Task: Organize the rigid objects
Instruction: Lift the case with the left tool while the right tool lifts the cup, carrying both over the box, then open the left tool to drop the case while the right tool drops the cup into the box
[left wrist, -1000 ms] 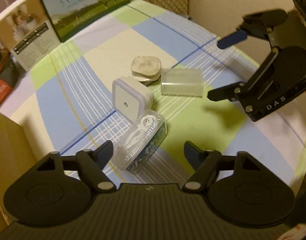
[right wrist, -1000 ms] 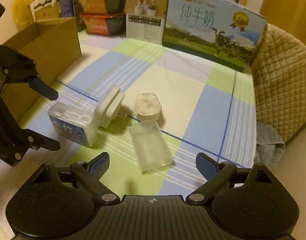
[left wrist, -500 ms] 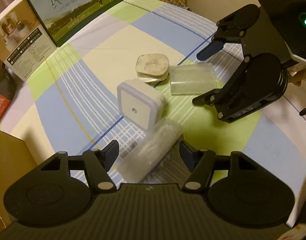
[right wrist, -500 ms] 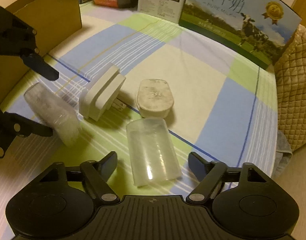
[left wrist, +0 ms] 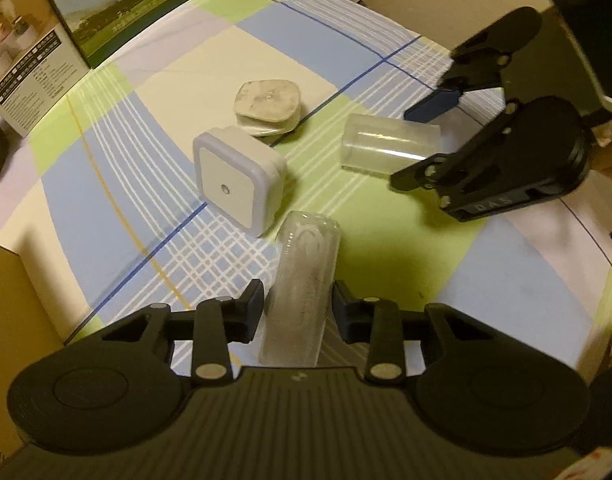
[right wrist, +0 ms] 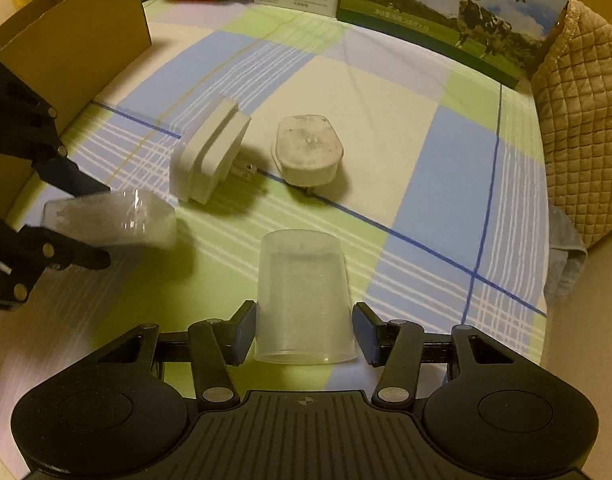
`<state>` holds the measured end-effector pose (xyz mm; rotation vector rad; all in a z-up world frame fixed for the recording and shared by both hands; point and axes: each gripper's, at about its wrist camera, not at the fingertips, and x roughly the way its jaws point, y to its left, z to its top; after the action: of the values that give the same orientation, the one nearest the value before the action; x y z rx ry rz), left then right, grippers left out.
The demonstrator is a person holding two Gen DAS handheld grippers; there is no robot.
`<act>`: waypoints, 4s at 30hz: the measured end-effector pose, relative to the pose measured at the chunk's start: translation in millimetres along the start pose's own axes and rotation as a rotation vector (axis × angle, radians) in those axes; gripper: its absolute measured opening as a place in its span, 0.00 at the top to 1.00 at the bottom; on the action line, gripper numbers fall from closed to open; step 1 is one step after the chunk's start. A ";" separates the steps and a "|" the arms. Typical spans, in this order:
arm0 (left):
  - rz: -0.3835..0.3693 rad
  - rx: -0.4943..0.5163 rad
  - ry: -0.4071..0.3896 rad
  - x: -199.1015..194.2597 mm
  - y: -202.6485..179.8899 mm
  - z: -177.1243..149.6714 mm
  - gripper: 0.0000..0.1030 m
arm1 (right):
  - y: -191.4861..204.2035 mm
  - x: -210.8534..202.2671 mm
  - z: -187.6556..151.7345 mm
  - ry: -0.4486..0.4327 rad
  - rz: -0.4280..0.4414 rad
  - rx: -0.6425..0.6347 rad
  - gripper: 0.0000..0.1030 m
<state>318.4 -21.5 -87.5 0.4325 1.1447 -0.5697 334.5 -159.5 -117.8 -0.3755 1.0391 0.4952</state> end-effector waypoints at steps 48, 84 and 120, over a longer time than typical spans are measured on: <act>0.078 -0.410 -0.314 -190.5 -71.0 -107.5 0.75 | 108.4 -197.2 -67.8 -0.283 0.019 0.263 0.53; 0.177 -0.479 -0.406 -246.5 -34.6 -160.6 0.75 | 174.2 -200.9 -31.8 -0.309 0.058 0.140 0.53; 0.365 -0.596 -0.289 -224.4 143.3 -223.5 0.75 | 269.5 -105.9 118.6 -0.285 0.195 -0.028 0.53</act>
<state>179.3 267.4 46.5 0.0335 0.8746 0.0412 226.5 103.2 13.6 -0.2203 0.7958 0.7169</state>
